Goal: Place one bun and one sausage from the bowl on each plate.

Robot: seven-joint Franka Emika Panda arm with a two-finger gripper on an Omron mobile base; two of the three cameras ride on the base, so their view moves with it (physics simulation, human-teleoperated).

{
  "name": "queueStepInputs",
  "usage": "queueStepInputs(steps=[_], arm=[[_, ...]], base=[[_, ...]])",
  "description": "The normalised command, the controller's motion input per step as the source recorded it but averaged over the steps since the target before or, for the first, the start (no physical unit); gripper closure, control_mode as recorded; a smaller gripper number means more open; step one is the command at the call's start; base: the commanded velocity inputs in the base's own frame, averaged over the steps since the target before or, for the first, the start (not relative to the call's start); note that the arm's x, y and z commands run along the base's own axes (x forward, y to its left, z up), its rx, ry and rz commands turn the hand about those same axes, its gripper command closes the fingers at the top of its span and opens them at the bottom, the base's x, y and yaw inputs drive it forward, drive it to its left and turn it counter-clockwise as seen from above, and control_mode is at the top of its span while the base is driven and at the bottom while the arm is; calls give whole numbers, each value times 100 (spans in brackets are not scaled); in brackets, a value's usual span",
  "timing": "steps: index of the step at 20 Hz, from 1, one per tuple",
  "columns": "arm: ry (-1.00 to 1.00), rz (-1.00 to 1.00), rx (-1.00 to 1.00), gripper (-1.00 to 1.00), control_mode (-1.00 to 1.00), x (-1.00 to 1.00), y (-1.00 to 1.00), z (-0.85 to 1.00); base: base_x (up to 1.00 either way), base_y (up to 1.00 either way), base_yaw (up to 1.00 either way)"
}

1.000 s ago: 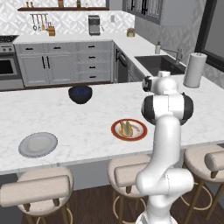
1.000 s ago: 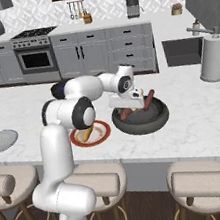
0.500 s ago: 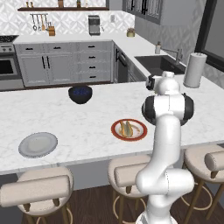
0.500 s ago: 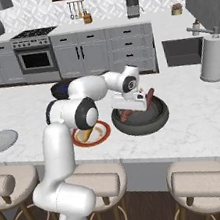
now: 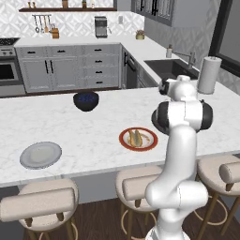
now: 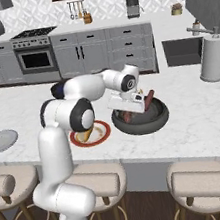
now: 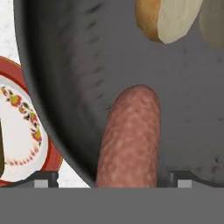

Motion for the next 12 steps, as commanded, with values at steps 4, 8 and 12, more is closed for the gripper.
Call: queueStepInputs(steps=[4,8,12], arm=[[0,0,0,-100,-100,-32,0,0],[0,0,0,100,-100,0,6,0],[0,2,0,100,-100,0,0,3]], base=[[0,0,0],[0,0,0],[0,0,0]])
